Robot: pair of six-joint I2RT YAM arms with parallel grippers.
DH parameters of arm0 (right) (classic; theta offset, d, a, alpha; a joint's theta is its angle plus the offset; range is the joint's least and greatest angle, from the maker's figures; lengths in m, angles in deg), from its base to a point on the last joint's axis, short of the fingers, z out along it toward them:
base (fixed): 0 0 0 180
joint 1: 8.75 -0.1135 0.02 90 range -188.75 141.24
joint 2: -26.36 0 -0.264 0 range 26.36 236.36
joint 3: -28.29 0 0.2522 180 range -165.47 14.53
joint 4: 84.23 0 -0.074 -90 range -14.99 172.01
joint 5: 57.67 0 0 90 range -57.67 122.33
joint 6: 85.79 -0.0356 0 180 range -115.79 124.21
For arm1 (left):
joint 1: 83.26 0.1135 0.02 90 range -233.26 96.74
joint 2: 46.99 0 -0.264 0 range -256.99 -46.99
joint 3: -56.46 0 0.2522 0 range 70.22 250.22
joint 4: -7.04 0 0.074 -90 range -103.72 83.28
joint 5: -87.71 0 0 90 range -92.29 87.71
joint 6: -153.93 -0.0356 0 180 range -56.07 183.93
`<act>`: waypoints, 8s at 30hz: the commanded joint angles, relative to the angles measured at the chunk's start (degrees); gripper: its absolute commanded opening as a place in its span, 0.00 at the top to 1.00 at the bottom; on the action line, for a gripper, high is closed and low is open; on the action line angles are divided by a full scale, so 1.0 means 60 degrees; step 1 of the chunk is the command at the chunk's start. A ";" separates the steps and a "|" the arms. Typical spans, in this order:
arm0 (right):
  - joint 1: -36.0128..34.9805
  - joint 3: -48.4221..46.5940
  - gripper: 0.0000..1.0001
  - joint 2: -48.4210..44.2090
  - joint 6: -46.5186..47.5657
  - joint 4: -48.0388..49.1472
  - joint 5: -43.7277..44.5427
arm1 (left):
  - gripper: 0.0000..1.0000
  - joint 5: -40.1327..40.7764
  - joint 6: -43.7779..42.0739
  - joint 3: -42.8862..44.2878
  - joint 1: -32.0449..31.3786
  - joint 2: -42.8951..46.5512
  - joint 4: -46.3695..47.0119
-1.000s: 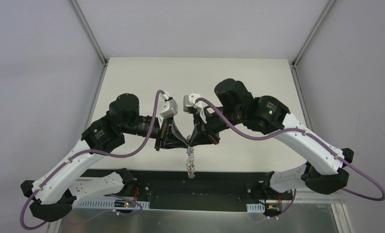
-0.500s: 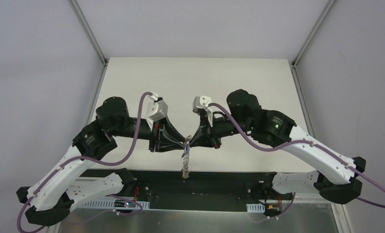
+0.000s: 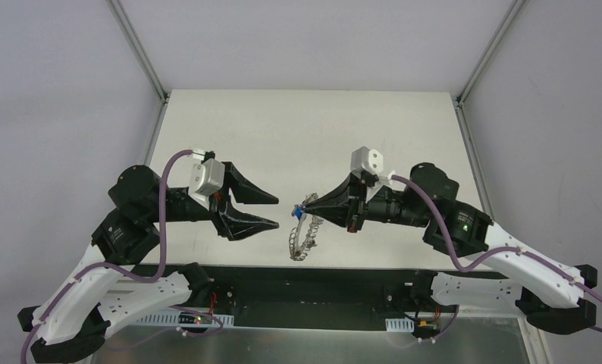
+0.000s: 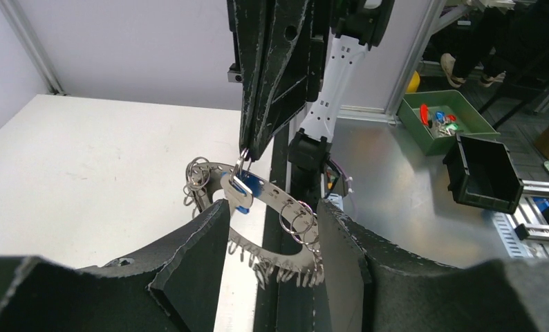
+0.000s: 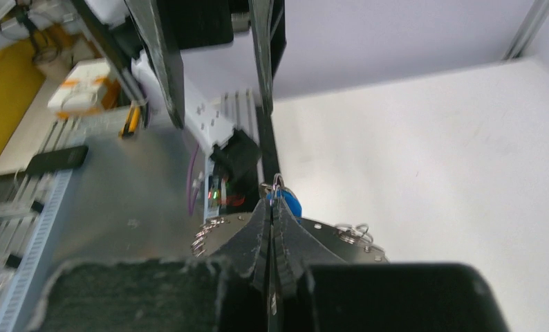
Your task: Put the keys on the keyring
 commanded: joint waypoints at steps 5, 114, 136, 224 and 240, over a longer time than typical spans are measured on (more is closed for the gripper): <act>-0.0119 0.1392 1.00 -0.0592 -0.0206 0.5493 0.1295 | 0.51 0.0473 0.0022 -0.0121 -0.0069 0.0057 0.1387; -0.0446 0.1352 1.00 -0.0099 -0.2098 0.8193 0.0494 | 0.52 -0.0531 -0.0512 0.0039 -0.0078 -0.0918 0.4867; -0.0443 0.1302 1.00 -0.0034 -0.1841 0.7855 0.0482 | 0.66 -0.1237 0.0084 0.0245 -0.0069 -0.1054 0.4933; 0.0493 -0.3700 0.69 0.2579 0.0476 -0.4771 -0.2228 | 1.00 -0.1795 0.0009 0.1343 -0.0082 -0.2286 -0.2415; 0.0512 -0.4113 0.87 0.3020 0.0590 -0.5463 -0.2715 | 1.00 -0.1628 -0.0317 0.1379 -0.0074 -0.2238 -0.2755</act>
